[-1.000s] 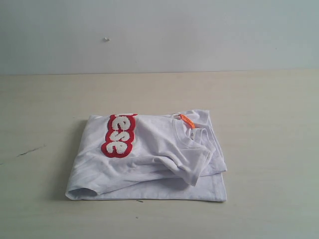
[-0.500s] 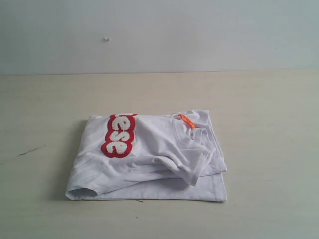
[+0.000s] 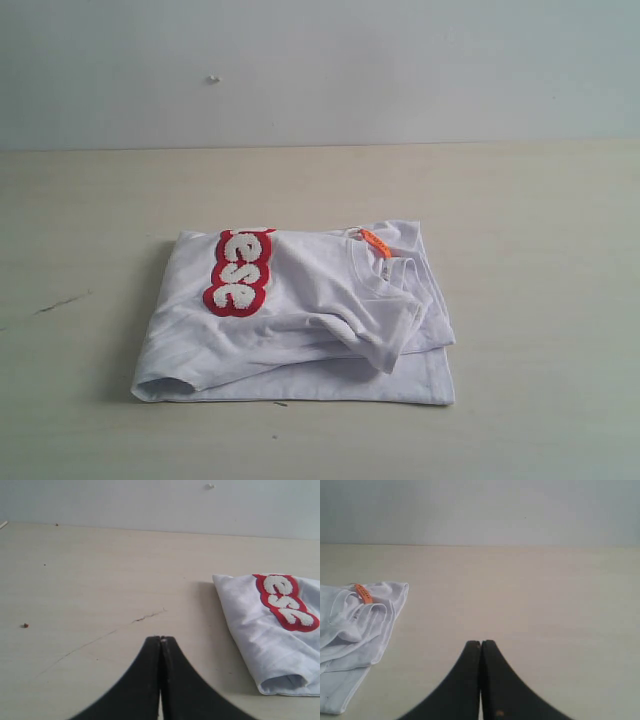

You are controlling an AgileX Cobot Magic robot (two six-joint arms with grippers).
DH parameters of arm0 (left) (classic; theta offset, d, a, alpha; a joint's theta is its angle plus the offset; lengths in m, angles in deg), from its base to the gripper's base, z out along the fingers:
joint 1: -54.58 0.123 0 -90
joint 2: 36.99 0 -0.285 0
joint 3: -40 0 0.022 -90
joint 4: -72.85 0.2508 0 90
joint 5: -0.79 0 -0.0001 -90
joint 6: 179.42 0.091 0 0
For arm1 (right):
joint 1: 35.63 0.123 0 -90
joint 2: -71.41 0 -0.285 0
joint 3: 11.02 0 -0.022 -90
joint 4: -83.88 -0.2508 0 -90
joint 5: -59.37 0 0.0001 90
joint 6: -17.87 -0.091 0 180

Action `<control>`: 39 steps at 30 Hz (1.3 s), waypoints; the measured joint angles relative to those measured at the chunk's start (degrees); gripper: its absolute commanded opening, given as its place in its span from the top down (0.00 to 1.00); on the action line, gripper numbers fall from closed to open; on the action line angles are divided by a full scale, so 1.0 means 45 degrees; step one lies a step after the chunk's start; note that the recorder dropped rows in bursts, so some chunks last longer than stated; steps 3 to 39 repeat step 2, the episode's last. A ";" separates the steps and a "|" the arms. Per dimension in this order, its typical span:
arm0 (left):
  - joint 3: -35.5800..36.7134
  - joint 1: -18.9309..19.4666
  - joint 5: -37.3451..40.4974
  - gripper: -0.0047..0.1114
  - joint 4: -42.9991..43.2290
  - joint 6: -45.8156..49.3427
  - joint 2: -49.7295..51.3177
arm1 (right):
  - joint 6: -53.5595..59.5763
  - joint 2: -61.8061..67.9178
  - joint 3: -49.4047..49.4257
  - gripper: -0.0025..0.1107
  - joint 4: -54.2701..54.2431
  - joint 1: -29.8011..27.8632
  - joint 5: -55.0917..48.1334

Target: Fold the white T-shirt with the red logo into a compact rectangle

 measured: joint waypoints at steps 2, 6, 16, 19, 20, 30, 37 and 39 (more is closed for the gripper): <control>0.0000 0.0000 0.0000 0.96 0.0000 0.0000 0.0000 | 0.0000 0.0000 0.0000 0.98 0.0000 0.0000 0.0000; 0.0000 0.0000 0.0000 0.96 0.0000 0.0000 0.0000 | 0.0000 0.0000 0.0000 0.98 0.0000 0.0000 0.0000; 0.0000 0.0000 0.0000 0.96 0.0000 0.0000 0.0000 | 0.0000 0.0000 0.0000 0.98 0.0000 0.0000 0.0000; 0.0000 0.0000 0.0000 0.96 0.0000 0.0000 0.0000 | 0.0000 0.0000 0.0000 0.98 0.0000 0.0000 0.0000; 0.0000 0.0000 0.0000 0.96 0.0000 0.0000 0.0000 | 0.0000 0.0000 0.0000 0.98 0.0000 0.0000 0.0000; 0.0000 0.0000 0.0000 0.96 0.0000 0.0000 0.0000 | 0.0000 0.0000 0.0000 0.98 0.0000 0.0000 0.0000; 0.0000 0.0000 0.0000 0.96 0.0000 0.0000 0.0000 | 0.0000 0.0000 0.0000 0.98 0.0000 0.0000 0.0000; 0.0000 0.0000 0.0000 0.96 0.0000 0.0000 0.0000 | 0.0000 0.0000 0.0000 0.98 0.0000 0.0000 0.0000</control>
